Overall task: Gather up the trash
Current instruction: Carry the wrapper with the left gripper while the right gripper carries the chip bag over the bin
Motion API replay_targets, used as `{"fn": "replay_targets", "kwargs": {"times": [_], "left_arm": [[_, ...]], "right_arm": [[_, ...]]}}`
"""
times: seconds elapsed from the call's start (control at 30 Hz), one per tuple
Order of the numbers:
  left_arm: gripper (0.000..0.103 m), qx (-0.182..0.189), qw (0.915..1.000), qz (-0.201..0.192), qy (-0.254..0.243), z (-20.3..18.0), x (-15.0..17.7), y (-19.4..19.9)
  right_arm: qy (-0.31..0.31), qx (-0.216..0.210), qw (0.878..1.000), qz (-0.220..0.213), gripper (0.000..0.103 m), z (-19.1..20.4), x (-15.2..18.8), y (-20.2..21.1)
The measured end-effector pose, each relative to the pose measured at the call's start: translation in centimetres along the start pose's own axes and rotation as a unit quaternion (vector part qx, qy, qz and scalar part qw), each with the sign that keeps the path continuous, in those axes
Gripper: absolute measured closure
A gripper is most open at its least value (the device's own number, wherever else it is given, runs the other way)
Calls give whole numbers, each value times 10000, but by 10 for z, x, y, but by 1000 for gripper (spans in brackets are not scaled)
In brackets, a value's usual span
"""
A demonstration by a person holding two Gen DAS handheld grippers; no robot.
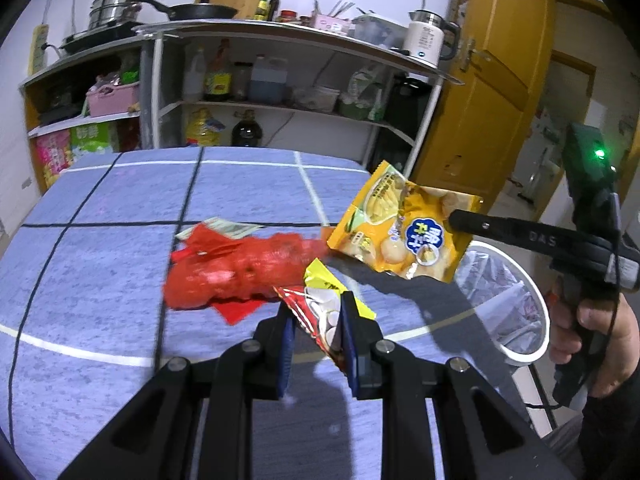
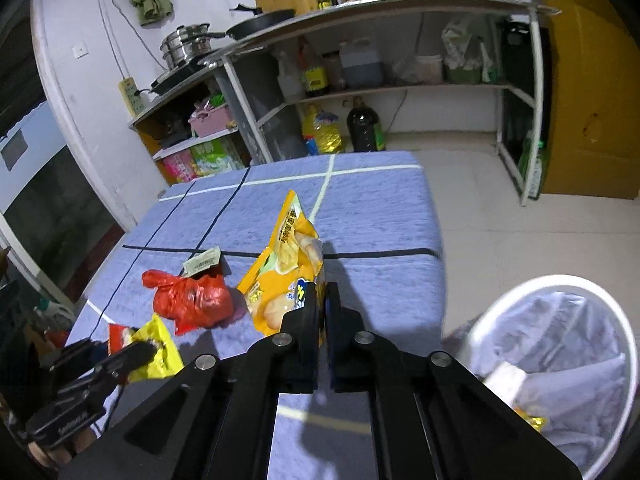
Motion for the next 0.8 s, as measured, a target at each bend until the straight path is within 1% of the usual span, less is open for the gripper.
{"fn": "replay_targets", "kwargs": {"times": [0.2, 0.47, 0.6, 0.8], "left_arm": [[81, 268, 9994, 20, -207, -42, -5, -6], [80, 665, 9955, 103, -663, -112, -8, -18], [80, 823, 9922, 195, -921, -148, -6, -27], [80, 1025, 9882, 337, -1087, -186, -6, -43]], "right_arm": [[-118, 167, 9995, -249, 101, -25, 15, 51], [-547, 554, 9960, -439, 101, -84, 42, 107], [-739, 742, 9933, -497, 101, -110, 54, 128], [-1004, 951, 9894, -446, 101, -143, 70, 144]]}}
Point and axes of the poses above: each gripper's, at about its wrist camera, not at the fingertips, and y roughly against the way its jaws point, z to its left, x to its underside, the point moved 3 cm from there along -y, roughly the way its jaws point, and after that the axes turned 7 degrees about -x, right-handed, at the moved point
